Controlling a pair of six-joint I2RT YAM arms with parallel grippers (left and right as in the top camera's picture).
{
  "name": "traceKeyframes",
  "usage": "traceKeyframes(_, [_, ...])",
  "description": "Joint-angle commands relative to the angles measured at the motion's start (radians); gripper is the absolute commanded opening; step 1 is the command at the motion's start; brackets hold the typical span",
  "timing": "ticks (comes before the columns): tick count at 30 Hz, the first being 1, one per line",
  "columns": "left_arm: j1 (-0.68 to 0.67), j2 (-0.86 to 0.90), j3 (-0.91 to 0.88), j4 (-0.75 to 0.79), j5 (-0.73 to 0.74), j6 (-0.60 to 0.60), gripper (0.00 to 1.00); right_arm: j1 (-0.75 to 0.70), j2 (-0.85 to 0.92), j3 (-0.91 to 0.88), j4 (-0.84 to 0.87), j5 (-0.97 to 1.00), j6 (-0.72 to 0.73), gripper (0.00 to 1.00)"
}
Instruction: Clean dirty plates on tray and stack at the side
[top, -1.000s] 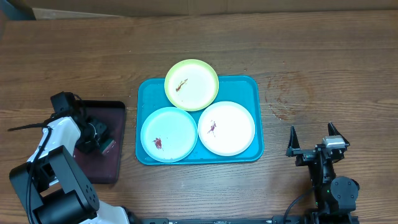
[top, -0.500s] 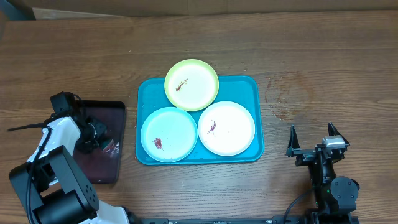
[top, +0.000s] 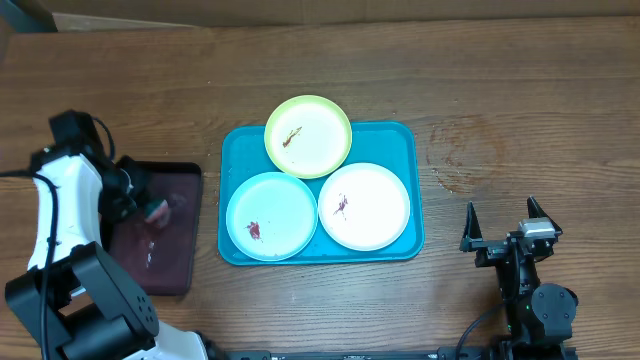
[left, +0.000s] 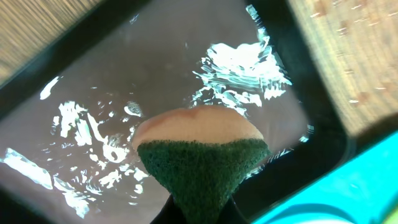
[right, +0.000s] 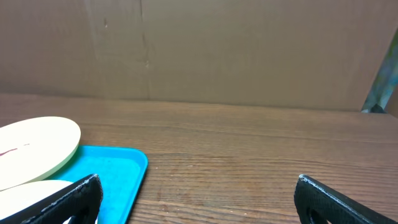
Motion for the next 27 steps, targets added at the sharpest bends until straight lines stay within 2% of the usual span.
traceKeyframes(1, [0.000,0.000,0.122,-0.073,0.013,0.001,0.04,0.005,-0.008,-0.010,0.006,0.000,-0.001,1.00])
traceKeyframes(3, [0.000,0.000,0.153,-0.100,0.007,0.002,0.04,0.005,-0.008,-0.010,0.006,0.000,-0.001,1.00])
traceKeyframes(5, [-0.001,0.002,0.142,-0.091,-0.068,0.000,0.04,0.005,-0.008,-0.010,0.006,0.000,-0.001,1.00])
traceKeyframes(10, [-0.002,0.005,-0.035,0.041,-0.214,-0.029,0.04,0.005,-0.008,-0.010,0.006,0.000,-0.001,1.00])
traceKeyframes(13, [-0.002,0.010,-0.152,0.130,-0.183,-0.037,0.04,0.005,-0.008,-0.010,0.006,0.000,-0.001,1.00])
traceKeyframes(15, [-0.002,0.010,-0.157,0.135,-0.151,-0.032,0.04,0.005,-0.008,-0.010,0.006,0.000,-0.001,1.00])
traceKeyframes(19, [-0.002,-0.005,-0.058,0.052,-0.079,0.020,0.04,0.005,-0.008,-0.010,0.006,0.000,-0.001,1.00])
traceKeyframes(25, [-0.003,-0.029,0.213,-0.164,0.002,0.024,0.04,0.005,-0.008,-0.010,0.006,0.000,-0.001,1.00])
traceKeyframes(27, [-0.010,-0.037,0.252,-0.202,-0.011,0.028,0.04,0.005,-0.008,-0.010,0.006,0.000,-0.001,1.00])
